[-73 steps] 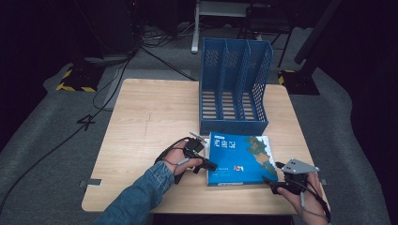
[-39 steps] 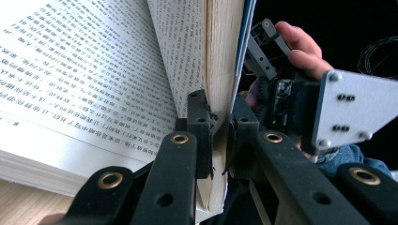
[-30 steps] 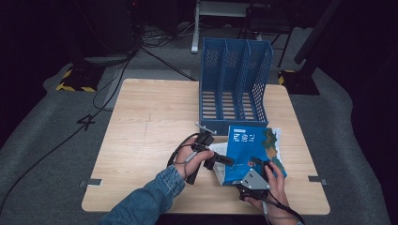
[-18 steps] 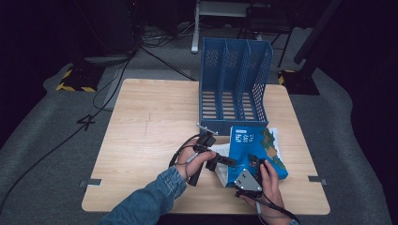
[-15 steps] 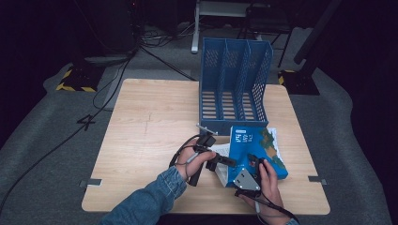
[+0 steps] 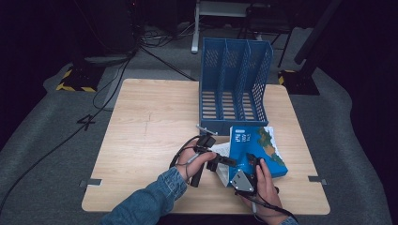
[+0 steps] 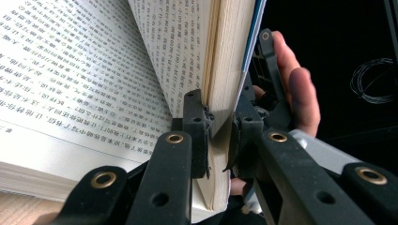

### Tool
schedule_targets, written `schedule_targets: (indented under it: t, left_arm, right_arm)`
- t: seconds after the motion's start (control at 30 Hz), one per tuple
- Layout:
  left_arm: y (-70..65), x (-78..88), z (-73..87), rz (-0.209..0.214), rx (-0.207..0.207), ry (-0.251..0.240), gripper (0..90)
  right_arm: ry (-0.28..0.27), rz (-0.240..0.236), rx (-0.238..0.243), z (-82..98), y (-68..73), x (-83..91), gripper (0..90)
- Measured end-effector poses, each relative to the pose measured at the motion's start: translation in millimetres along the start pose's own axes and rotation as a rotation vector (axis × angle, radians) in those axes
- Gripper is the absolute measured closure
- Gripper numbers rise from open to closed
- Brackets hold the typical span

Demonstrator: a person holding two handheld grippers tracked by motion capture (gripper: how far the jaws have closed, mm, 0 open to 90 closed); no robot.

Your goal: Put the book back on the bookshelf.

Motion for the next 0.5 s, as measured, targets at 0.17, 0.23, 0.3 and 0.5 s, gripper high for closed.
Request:
schedule_targets:
  t: [0.17, 0.23, 0.3, 0.5]
  left_arm:
    - [1.3, 0.5, -1.2, 0.011, 0.015, -0.012, 79.4]
    - [1.1, 0.4, -1.3, 0.009, 0.015, -0.016, 79.3]
    - [0.8, 0.5, -1.7, 0.007, 0.010, -0.020, 79.3]
    - [2.7, 0.6, -1.3, 0.002, 0.013, -0.025, 78.1]
  right_arm:
    - [0.016, 0.057, 0.081, 2.8, -2.0, -3.3, 0.0]
    - [-0.009, 0.055, 0.043, 2.1, 0.1, -4.7, 0.0]
    - [-0.016, 0.073, 0.046, 2.1, -0.5, -5.3, 0.0]
    - [-0.016, 0.091, 0.055, 1.6, 0.3, -5.7, 3.1]
Point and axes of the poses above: each handheld gripper's, and its own axes: x roughly backward along the jaws, z roughly out of its underside, y roughly to its left, the point moved 10 cm from there along -x, roughly forward along the jaws, and after that the axes turned 9 degrees about -x, right-handed, at the moved point
